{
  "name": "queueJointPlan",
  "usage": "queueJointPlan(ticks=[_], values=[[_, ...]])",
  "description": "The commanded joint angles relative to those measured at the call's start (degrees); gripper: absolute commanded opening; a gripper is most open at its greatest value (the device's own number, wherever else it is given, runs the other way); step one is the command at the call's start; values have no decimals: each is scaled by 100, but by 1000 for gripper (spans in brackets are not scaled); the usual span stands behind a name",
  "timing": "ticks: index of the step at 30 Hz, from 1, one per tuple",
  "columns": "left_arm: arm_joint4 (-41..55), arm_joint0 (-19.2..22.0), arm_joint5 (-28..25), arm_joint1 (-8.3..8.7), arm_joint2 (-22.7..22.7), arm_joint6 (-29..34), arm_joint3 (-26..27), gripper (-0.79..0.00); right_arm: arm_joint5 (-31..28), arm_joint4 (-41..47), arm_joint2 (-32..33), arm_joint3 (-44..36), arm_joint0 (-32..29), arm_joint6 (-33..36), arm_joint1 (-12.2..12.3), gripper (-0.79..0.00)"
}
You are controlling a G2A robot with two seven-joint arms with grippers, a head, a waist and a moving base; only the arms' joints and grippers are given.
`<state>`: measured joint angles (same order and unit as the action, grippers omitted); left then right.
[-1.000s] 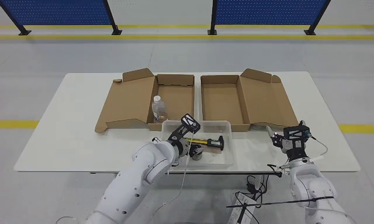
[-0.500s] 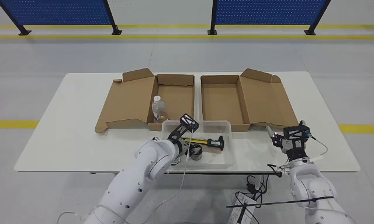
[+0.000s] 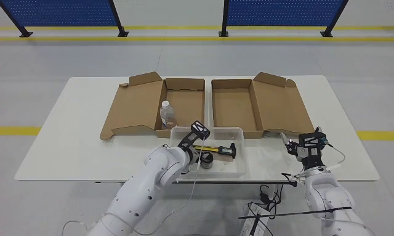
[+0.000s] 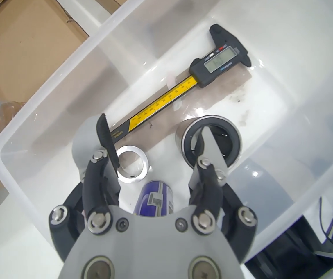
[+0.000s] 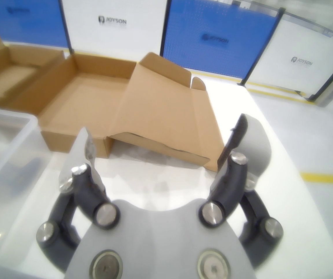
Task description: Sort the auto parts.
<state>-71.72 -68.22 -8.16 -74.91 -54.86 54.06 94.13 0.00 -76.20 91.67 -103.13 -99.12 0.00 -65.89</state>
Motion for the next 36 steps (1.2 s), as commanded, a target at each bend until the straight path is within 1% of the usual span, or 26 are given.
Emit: queueJointPlan(ticks=[1, 3, 4, 6, 10, 14, 26, 36], values=[[125, 10, -7, -10, 7, 16, -33, -299, 0, 0, 0, 0, 0, 0, 0, 0], [177, 38, -40, -17, 25, 40, -56, -345, 0, 0, 0, 0, 0, 0, 0, 0], [188, 48, -58, -20, 40, 63, -74, -345, 0, 0, 0, 0, 0, 0, 0, 0], [336, 63, -60, -31, 45, 72, -100, -382, 0, 0, 0, 0, 0, 0, 0, 0], [340, 126, -67, -44, 90, 108, -146, -422, 0, 0, 0, 0, 0, 0, 0, 0], [378, 173, -82, -55, 132, 156, -198, -434, 0, 0, 0, 0, 0, 0, 0, 0], [571, 250, -151, -78, 210, 279, -262, -437, 0, 0, 0, 0, 0, 0, 0, 0], [635, 231, -203, -73, 243, 345, -237, -499, 0, 0, 0, 0, 0, 0, 0, 0]])
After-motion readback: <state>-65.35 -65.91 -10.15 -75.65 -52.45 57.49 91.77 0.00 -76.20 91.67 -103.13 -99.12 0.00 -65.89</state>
